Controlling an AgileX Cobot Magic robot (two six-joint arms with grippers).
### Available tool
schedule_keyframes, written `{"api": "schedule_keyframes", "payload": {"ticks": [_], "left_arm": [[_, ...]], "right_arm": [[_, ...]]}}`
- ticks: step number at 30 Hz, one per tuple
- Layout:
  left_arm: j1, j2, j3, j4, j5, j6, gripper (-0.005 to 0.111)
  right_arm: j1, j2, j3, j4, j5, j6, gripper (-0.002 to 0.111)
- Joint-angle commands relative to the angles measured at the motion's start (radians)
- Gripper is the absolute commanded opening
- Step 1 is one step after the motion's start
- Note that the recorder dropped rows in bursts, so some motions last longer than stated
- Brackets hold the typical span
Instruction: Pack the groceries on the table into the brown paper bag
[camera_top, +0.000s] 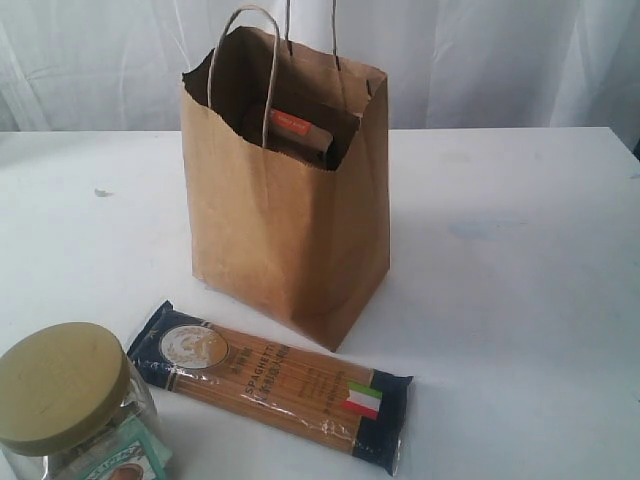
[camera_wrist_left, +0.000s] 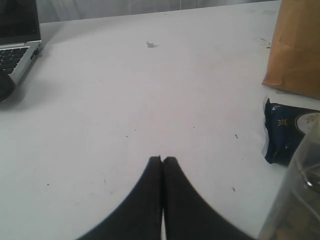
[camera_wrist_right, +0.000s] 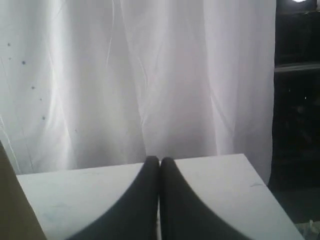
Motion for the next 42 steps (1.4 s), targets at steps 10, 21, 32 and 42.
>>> {"api": "schedule_keyframes", "payload": {"ticks": [10,21,32,42], "left_arm": [[-0.005,-0.004,0.004,-0.007,-0.005,-0.001,0.0],[-0.004,-0.004,0.004,-0.007,-0.005,-0.001,0.0],[-0.004,-0.004,0.004,-0.007,-0.005,-0.001,0.0],[-0.004,-0.004,0.004,-0.007,-0.005,-0.001,0.0]], "right_arm": [[-0.005,-0.154,0.008,0.001,0.053,0.006,0.0],[-0.029,-0.268,0.128,-0.042,0.082,-0.001,0.0],[-0.128,-0.335,0.415,-0.066,0.14,0.005,0.0],[-0.128,-0.335,0.415,-0.064,0.219,0.005,0.0]]}}
